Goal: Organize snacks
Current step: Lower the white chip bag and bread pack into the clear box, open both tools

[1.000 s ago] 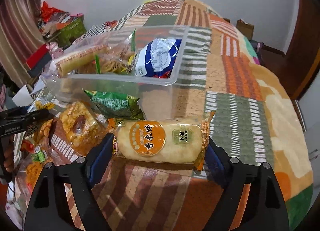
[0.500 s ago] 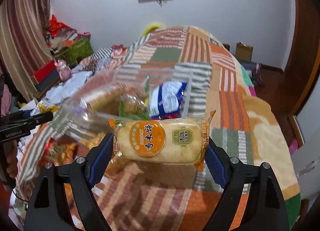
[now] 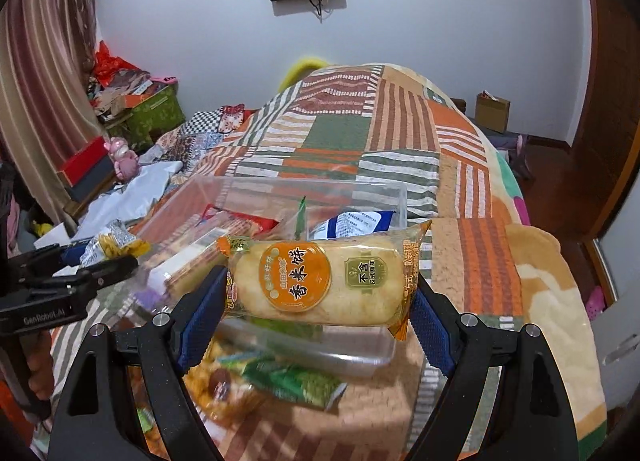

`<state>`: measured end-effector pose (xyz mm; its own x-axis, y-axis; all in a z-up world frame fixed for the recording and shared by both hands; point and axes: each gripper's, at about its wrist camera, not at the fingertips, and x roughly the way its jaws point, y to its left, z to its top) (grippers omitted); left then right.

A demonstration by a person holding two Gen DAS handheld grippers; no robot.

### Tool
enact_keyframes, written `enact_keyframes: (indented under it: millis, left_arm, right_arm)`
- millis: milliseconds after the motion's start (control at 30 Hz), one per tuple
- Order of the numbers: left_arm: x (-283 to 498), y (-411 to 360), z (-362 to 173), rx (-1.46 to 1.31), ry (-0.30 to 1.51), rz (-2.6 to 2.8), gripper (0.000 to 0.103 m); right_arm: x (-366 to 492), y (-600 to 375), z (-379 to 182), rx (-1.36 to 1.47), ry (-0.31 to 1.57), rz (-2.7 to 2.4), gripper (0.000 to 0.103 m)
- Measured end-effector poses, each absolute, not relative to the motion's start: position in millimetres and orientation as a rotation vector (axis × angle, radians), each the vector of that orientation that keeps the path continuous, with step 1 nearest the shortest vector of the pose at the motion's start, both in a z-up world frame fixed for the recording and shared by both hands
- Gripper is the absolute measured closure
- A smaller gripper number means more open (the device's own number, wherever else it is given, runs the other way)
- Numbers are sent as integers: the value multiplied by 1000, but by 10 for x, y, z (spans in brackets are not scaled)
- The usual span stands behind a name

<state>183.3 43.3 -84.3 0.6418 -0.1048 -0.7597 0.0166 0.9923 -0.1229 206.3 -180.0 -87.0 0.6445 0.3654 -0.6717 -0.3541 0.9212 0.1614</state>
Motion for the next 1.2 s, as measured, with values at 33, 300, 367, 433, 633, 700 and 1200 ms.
enact_keyframes:
  millis: [33,300,367,433,633,700,1200]
  left_arm:
    - [1864,422,-861,-109,876,-70,38]
    - [2023,279,-932,-75,879,-93,37]
    - [2061,238,-977,-71,896,-103,37]
    - [2091,212,-1020,-63,909,-107,36]
    - [2077,194,-1047,-46,900,-92,27]
    - [2066,205,-1033,-55,904,-94,25]
    - [1740,235,-785,-73,863,-89,16]
  right_arm:
    - [2084,-1787,-889,16,773,409,20]
    - [2169,-1690,-1013,-17,809,413,20]
    - [2175,-1673,-1039,-27,815,415,20]
    - [2181,-1672,-1048,-32,815,421,18]
    - [2181,-1641,-1041,-51,821,422,16]
    - [2172,-1637,-1034,-57,823,416,16]
    - [1951,-1726,-845,-44,801,419,15]
